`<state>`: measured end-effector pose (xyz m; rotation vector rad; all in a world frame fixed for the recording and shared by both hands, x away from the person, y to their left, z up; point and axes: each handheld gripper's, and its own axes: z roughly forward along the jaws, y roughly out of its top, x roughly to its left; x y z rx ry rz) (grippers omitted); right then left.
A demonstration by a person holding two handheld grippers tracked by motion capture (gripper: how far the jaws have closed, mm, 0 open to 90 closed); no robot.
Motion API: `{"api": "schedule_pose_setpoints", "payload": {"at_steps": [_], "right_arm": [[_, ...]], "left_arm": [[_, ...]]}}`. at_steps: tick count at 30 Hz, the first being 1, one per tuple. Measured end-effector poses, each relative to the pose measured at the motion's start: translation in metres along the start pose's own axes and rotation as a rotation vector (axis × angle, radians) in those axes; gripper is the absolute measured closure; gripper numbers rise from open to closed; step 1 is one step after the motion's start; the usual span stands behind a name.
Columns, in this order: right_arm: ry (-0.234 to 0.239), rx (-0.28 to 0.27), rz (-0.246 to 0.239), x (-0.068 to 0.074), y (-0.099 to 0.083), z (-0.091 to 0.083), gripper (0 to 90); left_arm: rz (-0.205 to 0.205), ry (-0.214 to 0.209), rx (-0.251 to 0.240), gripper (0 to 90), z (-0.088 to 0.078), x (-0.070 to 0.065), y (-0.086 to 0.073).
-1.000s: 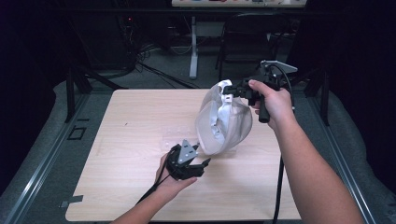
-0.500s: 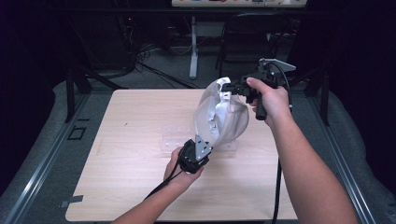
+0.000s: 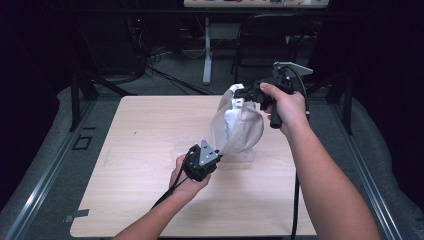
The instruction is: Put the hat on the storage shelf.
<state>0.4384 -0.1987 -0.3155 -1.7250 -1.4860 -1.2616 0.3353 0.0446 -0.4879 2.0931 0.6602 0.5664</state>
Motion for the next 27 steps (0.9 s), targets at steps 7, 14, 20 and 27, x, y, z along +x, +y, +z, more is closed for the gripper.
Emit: {"api": "schedule_pose_setpoints", "payload": {"at_steps": [7, 14, 20, 27], "right_arm": [[0.001, -0.005, -0.002, 0.001, 0.001, 0.006, 81.6], [-0.004, -0.005, -0.008, 0.002, 0.002, 0.015, 81.5], [-0.008, 0.0, -0.013, 0.002, 0.002, 0.022, 81.5], [-0.014, 0.011, -0.018, 0.003, 0.002, 0.032, 81.5]], "left_arm": [[-0.03, -0.036, -0.045, 83.0, -0.002, 0.017, -0.006], [-0.016, -0.086, -0.085, 85.6, -0.006, 0.031, -0.012], [0.0, -0.109, -0.112, 86.1, -0.007, 0.044, -0.02], [-0.036, -0.168, -0.162, 86.3, -0.004, 0.058, -0.033]]}}
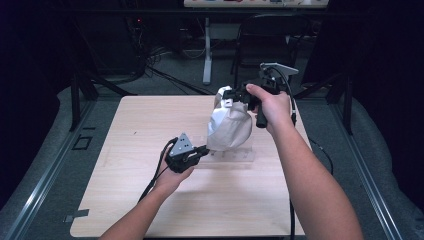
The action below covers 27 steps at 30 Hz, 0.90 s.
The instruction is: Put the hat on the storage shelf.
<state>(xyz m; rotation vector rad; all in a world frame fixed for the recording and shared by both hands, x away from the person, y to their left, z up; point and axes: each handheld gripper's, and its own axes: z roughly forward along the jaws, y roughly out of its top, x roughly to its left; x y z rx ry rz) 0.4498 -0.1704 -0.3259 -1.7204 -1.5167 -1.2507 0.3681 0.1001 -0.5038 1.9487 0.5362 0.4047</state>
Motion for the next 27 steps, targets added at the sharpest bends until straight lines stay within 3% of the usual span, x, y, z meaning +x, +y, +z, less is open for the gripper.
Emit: {"api": "schedule_pose_setpoints", "payload": {"at_steps": [6, 11, 16, 19, 22, 27], "right_arm": [[0.0, 0.007, -0.004, 0.001, 0.0, 0.004, 81.5], [-0.008, 0.016, -0.009, 0.001, -0.002, 0.006, 81.5], [0.005, 0.035, -0.012, 0.001, -0.004, 0.011, 81.5], [0.001, 0.037, -0.016, 0.001, -0.005, 0.012, 81.5], [-0.023, 0.042, -0.02, 0.0, -0.005, 0.014, 81.4], [-0.018, 0.056, -0.015, -0.004, -0.005, 0.018, 81.2]], "left_arm": [[-0.024, -0.046, -0.026, 86.4, 0.0, 0.004, -0.003], [-0.037, -0.034, -0.036, 86.3, 0.001, 0.001, -0.008], [-0.032, -0.061, -0.044, 86.4, 0.0, 0.001, -0.014], [-0.035, -0.057, -0.037, 86.4, -0.001, 0.004, -0.014], [-0.04, -0.023, -0.005, 86.5, -0.004, 0.004, -0.016], [-0.065, 0.002, -0.01, 86.5, -0.004, -0.001, -0.022]]}}
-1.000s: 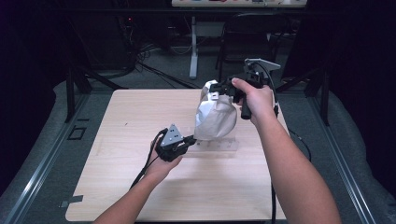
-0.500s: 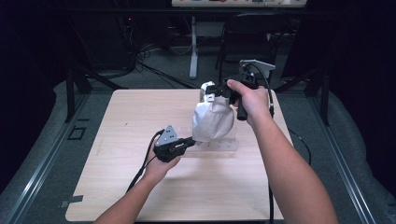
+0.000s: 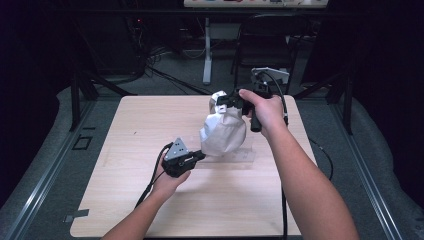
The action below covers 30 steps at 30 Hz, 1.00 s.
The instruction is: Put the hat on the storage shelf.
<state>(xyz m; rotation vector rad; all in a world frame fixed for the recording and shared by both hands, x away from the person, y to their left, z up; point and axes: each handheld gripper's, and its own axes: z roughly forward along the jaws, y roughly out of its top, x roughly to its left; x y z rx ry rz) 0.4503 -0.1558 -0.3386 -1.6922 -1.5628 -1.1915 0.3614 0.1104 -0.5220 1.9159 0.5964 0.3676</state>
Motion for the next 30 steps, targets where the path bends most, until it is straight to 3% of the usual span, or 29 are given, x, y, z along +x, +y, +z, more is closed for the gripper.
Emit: {"api": "schedule_pose_setpoints", "payload": {"at_steps": [7, 17, 20, 23, 26, 27, 30], "right_arm": [[-0.018, -0.014, -0.01, -0.001, 0.0, -0.001, 78.3], [-0.013, -0.05, -0.019, -0.005, 0.001, -0.017, 71.7], [-0.025, -0.057, -0.017, -0.007, 0.0, -0.021, 70.9], [-0.007, -0.052, -0.023, -0.007, 0.0, -0.025, 70.1], [-0.018, -0.055, -0.029, -0.008, -0.001, -0.029, 70.1], [-0.021, -0.056, -0.028, -0.008, -0.001, -0.03, 70.1], [-0.026, -0.06, -0.027, -0.01, -0.002, -0.032, 70.0]], "left_arm": [[-0.013, 0.031, 0.01, 86.5, 0.0, -0.004, -0.002], [-0.046, 0.046, 0.043, 86.4, -0.003, 0.001, -0.014], [-0.069, 0.034, 0.043, 86.4, -0.003, 0.003, -0.019], [-0.109, 0.014, 0.044, 86.3, -0.004, 0.008, -0.023], [-0.109, 0.007, 0.046, 86.2, -0.005, 0.01, -0.025], [-0.127, 0.011, 0.029, 86.3, -0.004, 0.008, -0.025], [-0.106, 0.003, 0.058, 86.3, -0.006, 0.008, -0.026]]}}
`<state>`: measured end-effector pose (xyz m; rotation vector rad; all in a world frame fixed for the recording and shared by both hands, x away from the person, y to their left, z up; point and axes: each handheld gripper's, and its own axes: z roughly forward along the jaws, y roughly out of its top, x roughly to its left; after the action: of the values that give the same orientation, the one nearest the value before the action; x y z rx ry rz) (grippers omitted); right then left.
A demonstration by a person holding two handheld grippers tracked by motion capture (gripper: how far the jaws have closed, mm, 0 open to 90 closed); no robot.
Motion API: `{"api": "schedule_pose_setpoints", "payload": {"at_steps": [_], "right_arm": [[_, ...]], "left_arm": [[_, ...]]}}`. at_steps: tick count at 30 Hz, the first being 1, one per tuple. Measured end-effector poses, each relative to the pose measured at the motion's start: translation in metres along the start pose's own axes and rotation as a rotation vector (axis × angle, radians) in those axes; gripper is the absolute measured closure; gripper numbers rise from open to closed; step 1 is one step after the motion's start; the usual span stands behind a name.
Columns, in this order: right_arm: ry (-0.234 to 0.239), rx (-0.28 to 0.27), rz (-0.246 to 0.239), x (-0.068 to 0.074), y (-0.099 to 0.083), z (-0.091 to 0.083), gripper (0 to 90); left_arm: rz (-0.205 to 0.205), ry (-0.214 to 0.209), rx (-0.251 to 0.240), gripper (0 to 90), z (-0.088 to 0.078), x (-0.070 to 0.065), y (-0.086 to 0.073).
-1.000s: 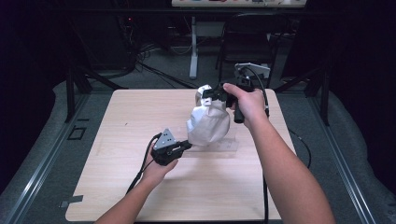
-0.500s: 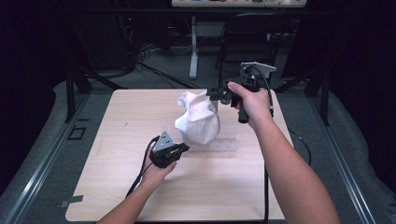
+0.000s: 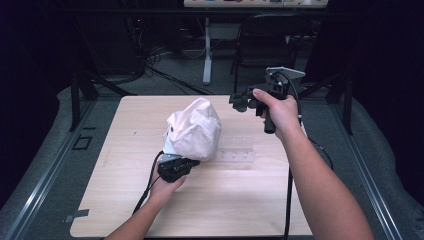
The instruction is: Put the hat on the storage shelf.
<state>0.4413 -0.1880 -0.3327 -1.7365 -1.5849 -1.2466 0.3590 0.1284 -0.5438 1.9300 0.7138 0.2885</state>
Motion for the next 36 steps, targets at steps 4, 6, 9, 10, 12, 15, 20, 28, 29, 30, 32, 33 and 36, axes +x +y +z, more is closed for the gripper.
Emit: {"api": "schedule_pose_setpoints", "payload": {"at_steps": [4, 6, 9, 10, 12, 15, 20, 28, 29, 30, 32, 33, 36], "right_arm": [[-0.006, 0.005, 0.0, -0.002, -0.001, -0.003, 69.8], [-0.009, 0.006, -0.002, -0.003, -0.002, -0.003, 69.7], [-0.012, 0.005, -0.003, -0.005, -0.003, -0.004, 69.5], [-0.015, 0.008, -0.004, -0.005, -0.003, -0.005, 69.5], [-0.023, 0.004, -0.007, -0.006, -0.004, -0.006, 69.3], [-0.033, 0.008, -0.007, -0.008, -0.005, -0.008, 69.0], [-0.045, 0.012, -0.016, -0.012, -0.008, -0.009, 68.6], [-0.107, 0.001, -0.056, -0.014, -0.015, -0.012, 67.1], [-0.116, 0.008, -0.063, -0.014, -0.016, -0.013, 66.6], [-0.118, 0.007, -0.067, -0.014, -0.017, -0.013, 65.8], [-0.123, -0.002, -0.075, -0.013, -0.02, -0.014, 64.7], [-0.122, -0.005, -0.082, -0.014, -0.022, -0.015, 64.4], [-0.14, -0.004, -0.108, -0.015, -0.028, -0.018, 63.8]], "left_arm": [[-0.001, -0.018, 0.009, 86.2, 0.0, 0.003, -0.002], [-0.004, -0.019, 0.01, 86.2, 0.0, 0.003, -0.002], [-0.017, -0.003, -0.001, 85.7, 0.0, 0.001, -0.003], [-0.007, -0.003, 0.003, 85.6, 0.0, 0.0, -0.003], [0.002, 0.017, 0.01, 83.6, 0.0, -0.003, -0.003], [0.001, 0.046, 0.001, 75.0, -0.003, -0.004, -0.006], [0.003, 0.076, 0.027, 70.8, -0.011, -0.001, -0.014], [-0.025, 0.113, 0.09, 60.0, -0.028, 0.004, -0.031], [-0.028, 0.125, 0.106, 59.2, -0.031, 0.005, -0.033], [-0.03, 0.128, 0.11, 58.4, -0.033, 0.006, -0.035], [-0.035, 0.14, 0.134, 56.0, -0.037, 0.006, -0.039], [-0.05, 0.134, 0.145, 55.8, -0.039, 0.004, -0.042], [-0.054, 0.127, 0.168, 53.3, -0.045, 0.003, -0.049]]}}
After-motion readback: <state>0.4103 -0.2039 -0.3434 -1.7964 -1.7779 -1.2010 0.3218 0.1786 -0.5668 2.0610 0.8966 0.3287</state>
